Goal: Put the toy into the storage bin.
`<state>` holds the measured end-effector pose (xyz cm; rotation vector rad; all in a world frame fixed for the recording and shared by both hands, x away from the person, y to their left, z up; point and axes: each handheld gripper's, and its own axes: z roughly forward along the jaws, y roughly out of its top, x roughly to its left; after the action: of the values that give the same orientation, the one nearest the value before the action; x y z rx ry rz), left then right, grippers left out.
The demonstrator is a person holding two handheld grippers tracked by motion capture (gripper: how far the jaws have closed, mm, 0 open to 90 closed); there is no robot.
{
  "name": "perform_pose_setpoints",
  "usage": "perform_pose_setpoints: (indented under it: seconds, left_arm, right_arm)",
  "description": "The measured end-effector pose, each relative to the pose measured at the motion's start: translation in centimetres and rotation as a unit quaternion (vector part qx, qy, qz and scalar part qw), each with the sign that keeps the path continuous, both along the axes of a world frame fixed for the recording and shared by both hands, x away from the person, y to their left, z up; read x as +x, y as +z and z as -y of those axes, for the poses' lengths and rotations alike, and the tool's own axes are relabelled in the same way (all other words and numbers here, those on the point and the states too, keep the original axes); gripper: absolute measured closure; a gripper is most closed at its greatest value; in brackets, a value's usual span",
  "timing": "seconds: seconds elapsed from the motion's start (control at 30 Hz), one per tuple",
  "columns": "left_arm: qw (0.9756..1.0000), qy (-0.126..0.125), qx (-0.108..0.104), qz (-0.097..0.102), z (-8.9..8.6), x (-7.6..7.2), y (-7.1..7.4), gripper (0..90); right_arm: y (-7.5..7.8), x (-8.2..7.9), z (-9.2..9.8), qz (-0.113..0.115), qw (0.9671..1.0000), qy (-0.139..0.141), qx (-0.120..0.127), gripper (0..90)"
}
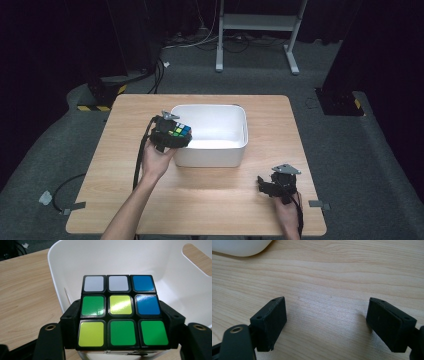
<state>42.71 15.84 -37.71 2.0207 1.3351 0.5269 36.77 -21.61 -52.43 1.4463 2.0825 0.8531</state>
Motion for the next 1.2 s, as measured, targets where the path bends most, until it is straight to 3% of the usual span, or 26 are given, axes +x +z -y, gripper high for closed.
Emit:
perform_pose_setpoints:
  seconds: [0.43,0.57,0.83,1.2]
  left_arm:
    - [0.9999,-0.006,0.003,-0.009,0.07,0.1,-0.66,32.4]
    - [0.9999,-0.009,-0.013,0.001,-0.07,-0.02,-0.28,30.7]
    - [0.9997,-0.019,-0.014,-0.006,0.26,0.1,-0.57,24.8]
    - [0.999,-0.027,-0.034,0.006,-0.2,0.01,-0.24,21.8]
  right_arm:
    - [0.0,0.0,0.0,0.0,1.0,0.0,0.0,16.5]
    - [0.0,0.0,0.0,0.0,1.0,0.0,0.0,16.3]
    - [0.0,0.0,-0.01,0.0,1.0,0.001,-0.001,16.0]
    - [0.0,0.0,-0.01,0.0,1.0,0.001,-0.001,16.0]
